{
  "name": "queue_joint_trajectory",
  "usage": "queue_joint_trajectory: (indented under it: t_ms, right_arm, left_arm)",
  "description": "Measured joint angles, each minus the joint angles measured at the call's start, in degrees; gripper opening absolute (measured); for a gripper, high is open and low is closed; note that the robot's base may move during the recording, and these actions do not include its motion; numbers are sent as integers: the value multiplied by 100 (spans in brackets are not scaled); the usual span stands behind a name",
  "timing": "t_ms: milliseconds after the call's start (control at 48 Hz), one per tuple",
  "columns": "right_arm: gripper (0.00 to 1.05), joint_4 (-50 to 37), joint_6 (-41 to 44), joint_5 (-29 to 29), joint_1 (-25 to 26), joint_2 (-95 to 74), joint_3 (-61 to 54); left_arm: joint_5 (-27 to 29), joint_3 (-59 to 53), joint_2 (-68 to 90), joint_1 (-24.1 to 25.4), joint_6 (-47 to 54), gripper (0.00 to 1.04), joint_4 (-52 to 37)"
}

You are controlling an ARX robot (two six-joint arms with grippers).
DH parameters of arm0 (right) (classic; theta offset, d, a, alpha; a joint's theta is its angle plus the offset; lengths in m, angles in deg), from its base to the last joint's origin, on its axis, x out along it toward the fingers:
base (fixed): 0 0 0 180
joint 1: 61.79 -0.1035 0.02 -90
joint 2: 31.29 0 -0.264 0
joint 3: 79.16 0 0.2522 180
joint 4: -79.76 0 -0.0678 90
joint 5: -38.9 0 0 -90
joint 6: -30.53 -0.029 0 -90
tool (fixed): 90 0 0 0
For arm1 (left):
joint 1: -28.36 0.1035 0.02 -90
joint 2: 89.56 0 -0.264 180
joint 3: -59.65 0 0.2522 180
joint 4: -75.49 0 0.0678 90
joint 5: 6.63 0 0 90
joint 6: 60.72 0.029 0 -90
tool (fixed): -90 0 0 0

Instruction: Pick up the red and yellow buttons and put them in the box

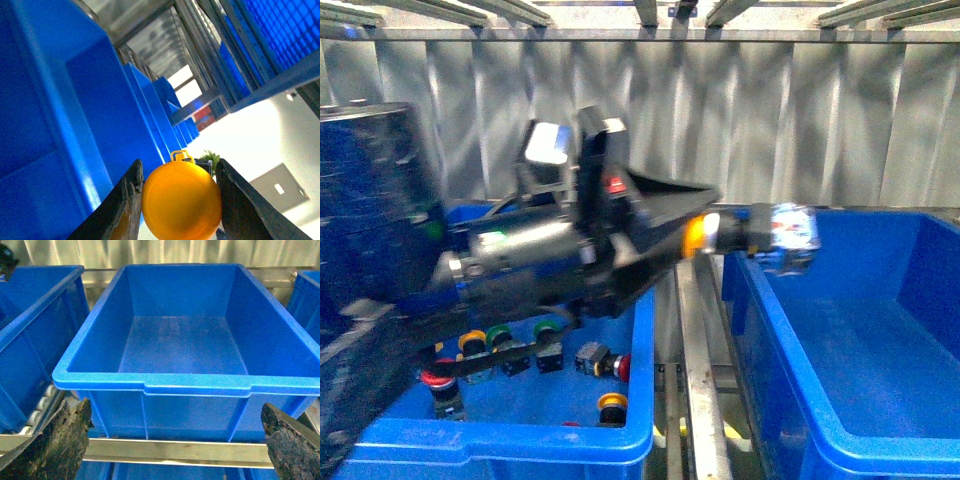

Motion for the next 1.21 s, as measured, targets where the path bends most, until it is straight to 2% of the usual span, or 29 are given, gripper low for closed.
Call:
queue_joint_trajectory:
  t_ms: [83, 167, 417, 479, 521, 563, 604, 646, 709, 771, 1042, 1209]
  right_arm:
    - [98, 0, 0, 0, 0, 0, 0]
    - [98, 0, 0, 2, 0, 0, 0]
    - [98, -31, -48, 76, -15, -13, -9]
    - [98, -1113, -684, 595, 79, -560, 9]
    - [98, -2605, -1541, 114, 850, -1613, 186]
    - [98, -3812, -3086, -433, 2000, -2844, 743]
    - [98, -4516, -4345, -439, 2822, -3783, 1318]
    - [98, -5202, -5578, -315, 3082, -4675, 1816]
    - [98, -5654, -6417, -105, 2730, -5327, 2011]
    - [98, -5821, -6839, 42, 2267, -5702, 1996]
    - [98, -6948, -7311, 625, 417, -7285, 2114]
    - [98, -7235, -7368, 804, -251, -7906, 2463]
  left_arm:
    - [114, 605, 348, -542, -13, 34, 31]
    - [160, 872, 494, -774, -28, 34, 85]
    - [411, 1165, 621, -1008, -90, 34, 140]
    - [431, 1185, 621, -1025, -90, 34, 179]
    - [490, 1185, 621, -1043, -90, 34, 184]
    - [531, 1185, 621, -1080, -90, 34, 181]
    - [549, 1185, 619, -1115, -92, 34, 181]
    - [549, 1182, 619, -1134, -94, 34, 179]
    - [610, 1174, 616, -1110, -96, 34, 179]
    - [616, 1172, 610, -1123, -101, 34, 179]
    - [595, 1174, 608, -1200, -175, 34, 144]
    - [575, 1244, 610, -1300, -223, 34, 144]
